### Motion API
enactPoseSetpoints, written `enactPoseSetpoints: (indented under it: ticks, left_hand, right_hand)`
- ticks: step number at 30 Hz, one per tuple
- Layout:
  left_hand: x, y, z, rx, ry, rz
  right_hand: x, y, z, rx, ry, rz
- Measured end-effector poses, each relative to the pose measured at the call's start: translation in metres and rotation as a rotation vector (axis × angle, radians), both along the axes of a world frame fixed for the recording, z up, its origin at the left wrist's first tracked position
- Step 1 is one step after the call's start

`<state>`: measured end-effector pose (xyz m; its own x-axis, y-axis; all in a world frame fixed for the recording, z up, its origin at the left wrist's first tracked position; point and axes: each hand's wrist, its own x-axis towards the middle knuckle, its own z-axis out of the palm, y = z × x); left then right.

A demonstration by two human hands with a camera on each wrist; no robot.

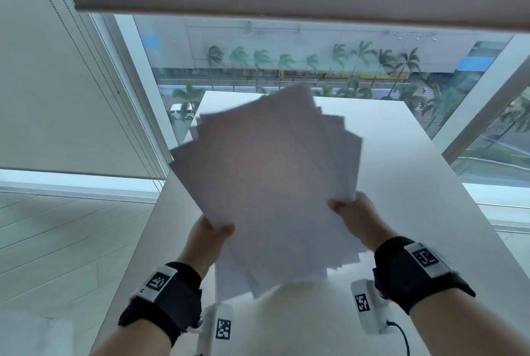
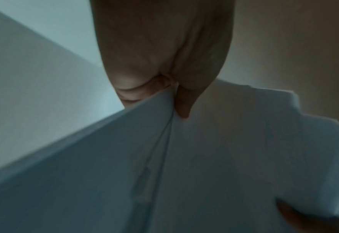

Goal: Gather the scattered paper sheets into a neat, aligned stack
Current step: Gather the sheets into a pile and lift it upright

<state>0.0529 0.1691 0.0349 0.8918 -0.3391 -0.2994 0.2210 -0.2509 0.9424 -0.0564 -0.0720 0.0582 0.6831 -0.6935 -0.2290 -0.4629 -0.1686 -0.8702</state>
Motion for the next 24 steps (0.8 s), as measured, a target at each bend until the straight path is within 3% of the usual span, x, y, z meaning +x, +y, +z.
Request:
enactPoseSetpoints:
  ticks: [4, 7, 14, 24]
  left_hand:
    - [0.012, -0.02, 0.05, -0.067, -0.185, 0.025]
    - [0.019, -0.032, 0.065, -0.151, -0.242, 0.048]
    - [0.008, -0.047, 0.053, -0.181, -0.215, 0.065]
    - [0.011, -0.047, 0.057, -0.247, -0.255, 0.089]
  right_hand:
    - [-0.007, -0.01, 0.022, 0.075, -0.355, -0.121]
    - [-0.016, -0.015, 0.029, 0.181, -0.505, -0.117]
    - [-0.035, -0.013, 0.009, 0.312, -0.422, 0.002]
    - [-0.024, -0.012, 0.013, 0.267, -0.474, -0.139]
